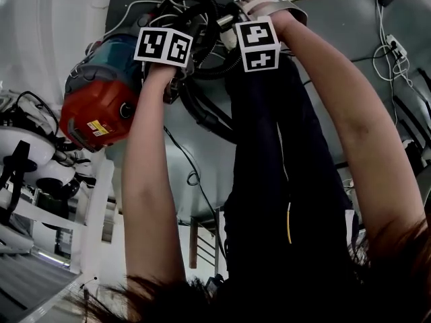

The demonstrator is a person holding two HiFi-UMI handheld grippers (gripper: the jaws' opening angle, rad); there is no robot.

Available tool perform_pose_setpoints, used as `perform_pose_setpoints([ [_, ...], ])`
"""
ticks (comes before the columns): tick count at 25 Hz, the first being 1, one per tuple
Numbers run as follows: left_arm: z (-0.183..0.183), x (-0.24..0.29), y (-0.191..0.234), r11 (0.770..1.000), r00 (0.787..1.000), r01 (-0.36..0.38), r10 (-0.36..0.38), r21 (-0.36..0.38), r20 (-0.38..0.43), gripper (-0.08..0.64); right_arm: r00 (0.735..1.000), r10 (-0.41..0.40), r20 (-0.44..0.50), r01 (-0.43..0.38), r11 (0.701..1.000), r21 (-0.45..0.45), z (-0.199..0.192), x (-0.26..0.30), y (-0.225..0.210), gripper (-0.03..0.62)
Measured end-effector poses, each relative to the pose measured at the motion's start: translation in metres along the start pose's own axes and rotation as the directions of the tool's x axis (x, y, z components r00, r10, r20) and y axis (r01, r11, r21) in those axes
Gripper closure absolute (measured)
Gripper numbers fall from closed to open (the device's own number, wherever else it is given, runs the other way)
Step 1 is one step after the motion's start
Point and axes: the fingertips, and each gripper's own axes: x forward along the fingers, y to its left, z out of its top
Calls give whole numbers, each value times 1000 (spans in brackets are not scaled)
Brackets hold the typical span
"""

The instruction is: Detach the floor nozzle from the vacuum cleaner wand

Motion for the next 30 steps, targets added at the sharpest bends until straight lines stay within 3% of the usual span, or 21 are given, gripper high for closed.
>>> perform_pose_setpoints([
  [6, 2, 6, 4, 1000, 1000, 13, -13, 23, 1, 485, 1000, -22, -20, 23, 999, 27, 0, 14, 1, 426],
  [10, 2, 9, 2, 996, 1000, 25, -25, 82, -3, 460, 998, -53, -16, 54, 998, 41, 0, 20, 8, 416],
  [14, 1, 15, -4, 990, 999, 36, -33, 140, -26, 328, 992, -120, -42, 123, 988, 90, -3, 21, 4, 382],
  [16, -1, 19, -3, 988, 999, 18, -11, 153, -45, 258, 987, -150, -48, 154, 984, 86, -3, 19, 0, 431],
  [19, -4, 21, 0, 986, 998, -22, 30, 168, -48, 236, 988, -150, -40, 153, 984, 86, -5, 16, -2, 437],
  [25, 8, 14, 8, 980, 992, -119, 112, 159, 55, 229, 985, -170, -1, 169, 976, 141, -15, -1, -2, 515],
  [27, 17, 5, 9, 974, 984, -152, 134, 167, 115, 244, 980, -197, 11, 191, 963, 192, -15, -8, -9, 518],
  [30, 36, -14, 7, 971, 960, -182, 141, 156, 241, 292, 965, -261, 15, 247, 932, 264, -17, -20, -24, 579],
])
